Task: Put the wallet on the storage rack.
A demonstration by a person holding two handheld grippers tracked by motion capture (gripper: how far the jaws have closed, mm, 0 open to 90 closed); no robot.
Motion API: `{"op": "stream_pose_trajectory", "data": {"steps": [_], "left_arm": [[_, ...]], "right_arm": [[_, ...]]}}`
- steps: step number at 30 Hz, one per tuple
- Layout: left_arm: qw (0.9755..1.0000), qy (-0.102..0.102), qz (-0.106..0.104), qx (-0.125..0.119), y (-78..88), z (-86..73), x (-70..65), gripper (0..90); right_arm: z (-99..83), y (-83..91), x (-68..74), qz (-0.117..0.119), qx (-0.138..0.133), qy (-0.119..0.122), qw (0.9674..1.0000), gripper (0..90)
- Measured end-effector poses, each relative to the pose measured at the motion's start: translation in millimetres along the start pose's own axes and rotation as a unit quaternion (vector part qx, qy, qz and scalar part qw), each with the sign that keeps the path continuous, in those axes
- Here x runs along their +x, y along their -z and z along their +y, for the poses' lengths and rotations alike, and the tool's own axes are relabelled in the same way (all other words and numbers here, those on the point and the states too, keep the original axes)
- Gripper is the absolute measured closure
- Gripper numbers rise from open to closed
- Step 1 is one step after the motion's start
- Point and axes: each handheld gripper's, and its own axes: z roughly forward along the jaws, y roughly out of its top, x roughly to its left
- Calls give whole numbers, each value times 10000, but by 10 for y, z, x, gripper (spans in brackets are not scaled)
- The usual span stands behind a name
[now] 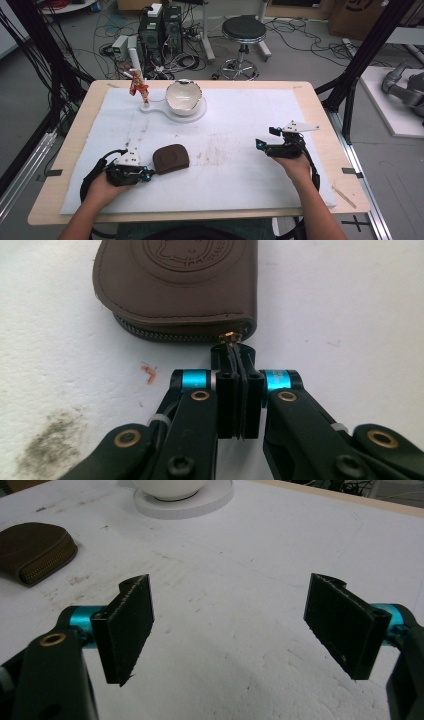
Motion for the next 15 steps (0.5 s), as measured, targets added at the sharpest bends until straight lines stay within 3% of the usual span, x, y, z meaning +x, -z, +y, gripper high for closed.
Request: {"op": "stream_pose_trajectory", "data": {"steps": [4,8,11,15], "left_arm": [[9997,82,-164,-156,14,41,-30,883],[9981,143,-361,-477,42,95,-63,883],[9942,310,-594,-841,71,111,-46,883],[9862,519,-886,-1300,116,137,-8,884]], "right_arm": [[-3,-2,-6,13,1,-12,10000,202],[-4,-7,-7,29,7,-13,10000,202],[-4,-10,-2,46,18,3,10000,202],[-5,-16,1,45,46,12,10000,202]]}}
